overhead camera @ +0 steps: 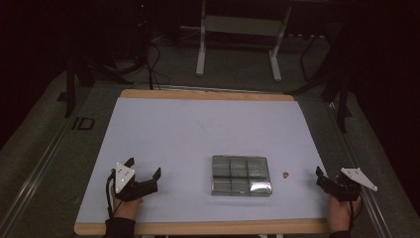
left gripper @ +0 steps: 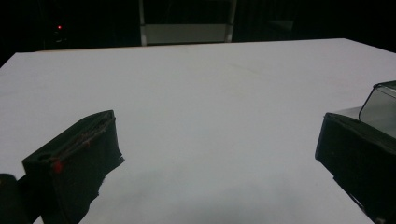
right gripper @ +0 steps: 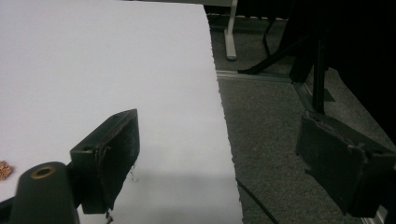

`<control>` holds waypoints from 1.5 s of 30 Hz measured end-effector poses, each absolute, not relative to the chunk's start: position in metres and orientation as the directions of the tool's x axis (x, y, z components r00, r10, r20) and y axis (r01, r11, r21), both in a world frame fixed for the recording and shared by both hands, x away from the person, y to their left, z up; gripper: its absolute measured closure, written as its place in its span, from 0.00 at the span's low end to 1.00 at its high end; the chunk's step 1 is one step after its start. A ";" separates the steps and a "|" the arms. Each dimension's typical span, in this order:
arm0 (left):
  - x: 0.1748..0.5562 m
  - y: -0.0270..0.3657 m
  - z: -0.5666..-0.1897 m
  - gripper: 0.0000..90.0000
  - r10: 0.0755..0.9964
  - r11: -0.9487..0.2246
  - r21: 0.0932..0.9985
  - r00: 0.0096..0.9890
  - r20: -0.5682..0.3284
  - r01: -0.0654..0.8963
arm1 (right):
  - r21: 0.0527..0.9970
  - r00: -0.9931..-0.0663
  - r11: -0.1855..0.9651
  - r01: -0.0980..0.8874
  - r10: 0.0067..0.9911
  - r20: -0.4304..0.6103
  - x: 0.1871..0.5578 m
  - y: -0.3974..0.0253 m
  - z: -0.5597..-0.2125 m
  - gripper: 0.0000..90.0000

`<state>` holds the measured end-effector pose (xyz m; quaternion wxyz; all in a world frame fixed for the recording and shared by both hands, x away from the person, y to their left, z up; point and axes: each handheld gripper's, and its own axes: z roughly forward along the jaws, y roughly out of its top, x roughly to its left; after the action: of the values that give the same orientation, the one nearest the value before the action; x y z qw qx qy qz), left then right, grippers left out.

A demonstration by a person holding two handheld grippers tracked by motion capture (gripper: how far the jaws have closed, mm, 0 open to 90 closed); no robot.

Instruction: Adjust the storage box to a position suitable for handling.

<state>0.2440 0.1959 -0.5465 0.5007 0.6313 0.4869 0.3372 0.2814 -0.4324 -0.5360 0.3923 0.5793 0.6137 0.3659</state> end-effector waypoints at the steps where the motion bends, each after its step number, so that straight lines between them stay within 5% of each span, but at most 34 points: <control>1: 0.244 0.196 -0.546 0.00 0.954 -0.023 0.960 0.294 -0.063 0.280 | 0.905 -0.015 0.058 0.422 0.998 -0.057 0.281 -0.433 -0.536 0.15; 19: 0.250 0.205 -0.545 0.03 0.939 0.044 0.928 0.303 -0.165 0.369 | 0.864 -0.027 0.065 0.499 0.998 -0.060 0.290 -0.432 -0.536 0.18; 27: 0.249 0.205 -0.538 0.04 0.899 -0.023 0.923 0.411 -0.148 0.383 | 0.872 -0.164 0.117 0.476 0.986 -0.042 0.293 -0.433 -0.526 0.21; 31: 0.251 0.197 -0.537 0.05 0.874 -0.076 0.918 0.468 -0.127 0.390 | 0.879 -0.248 0.156 0.451 0.968 -0.044 0.292 -0.425 -0.521 0.14; 45: 0.251 0.160 -0.535 0.28 0.744 -0.219 0.893 0.660 -0.107 0.392 | 0.874 -0.587 0.299 0.384 0.809 -0.018 0.286 -0.379 -0.513 0.16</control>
<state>0.2508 0.1601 -0.5354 0.5010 0.7608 0.3732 0.1757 0.2864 -0.3790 -0.5131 0.2373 0.3874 0.7701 0.4478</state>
